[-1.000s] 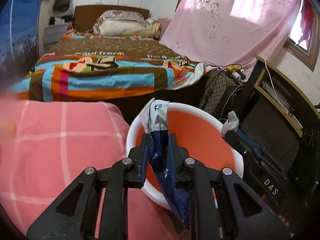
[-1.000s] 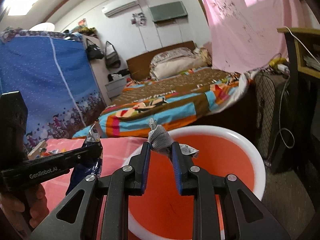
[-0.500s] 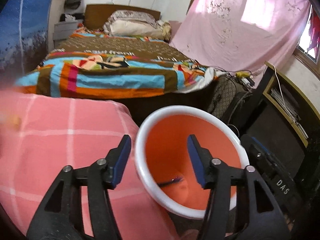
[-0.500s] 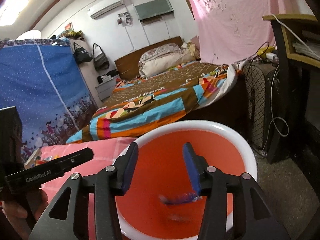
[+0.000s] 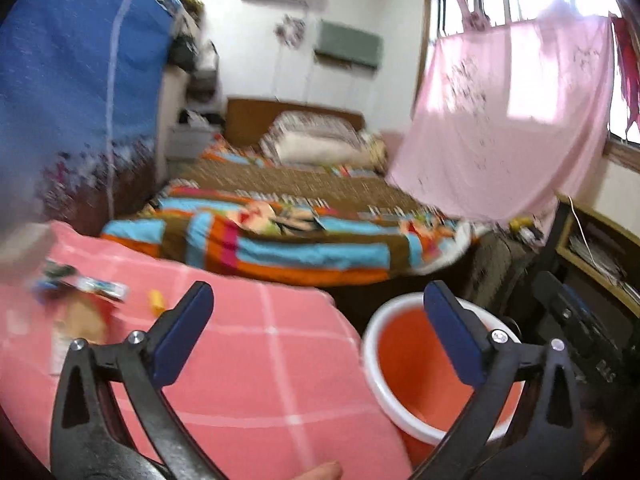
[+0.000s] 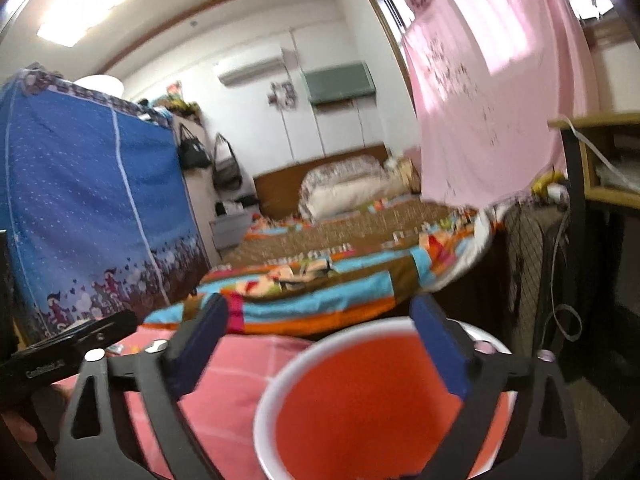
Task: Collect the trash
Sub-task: 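Move both grippers back over the bed toward the remaining trash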
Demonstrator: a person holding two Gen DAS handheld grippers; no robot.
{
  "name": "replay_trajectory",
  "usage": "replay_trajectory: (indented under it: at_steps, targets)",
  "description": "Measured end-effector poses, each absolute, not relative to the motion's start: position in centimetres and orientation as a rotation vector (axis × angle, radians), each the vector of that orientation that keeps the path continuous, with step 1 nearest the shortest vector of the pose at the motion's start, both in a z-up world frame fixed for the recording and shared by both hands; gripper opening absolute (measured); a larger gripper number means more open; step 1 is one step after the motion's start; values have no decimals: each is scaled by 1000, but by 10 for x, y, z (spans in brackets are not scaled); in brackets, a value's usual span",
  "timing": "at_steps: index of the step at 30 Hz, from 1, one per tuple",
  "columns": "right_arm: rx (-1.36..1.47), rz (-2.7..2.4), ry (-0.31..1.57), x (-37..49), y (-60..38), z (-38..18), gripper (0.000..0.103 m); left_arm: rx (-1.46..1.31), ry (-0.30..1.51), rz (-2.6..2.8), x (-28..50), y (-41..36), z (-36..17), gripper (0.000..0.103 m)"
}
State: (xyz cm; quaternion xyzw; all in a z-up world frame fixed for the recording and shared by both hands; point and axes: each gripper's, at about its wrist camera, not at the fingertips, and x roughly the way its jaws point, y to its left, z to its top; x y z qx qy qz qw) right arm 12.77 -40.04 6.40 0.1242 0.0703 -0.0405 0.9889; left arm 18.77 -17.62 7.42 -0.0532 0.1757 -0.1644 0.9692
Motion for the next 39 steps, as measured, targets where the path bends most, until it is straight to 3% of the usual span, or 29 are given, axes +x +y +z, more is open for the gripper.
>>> replay_trajectory:
  at_steps: [18,32,39]
  targets:
    - [143,129,-115,120,-308,86,103,-96,175,-114,143,-67,79,103]
    - [75,254,-109,141,-242,75,103,-28,119,8,134,2,62,103]
    - [50,281,-53,164,-211,68,103,-41,187,51,153,31,51,103]
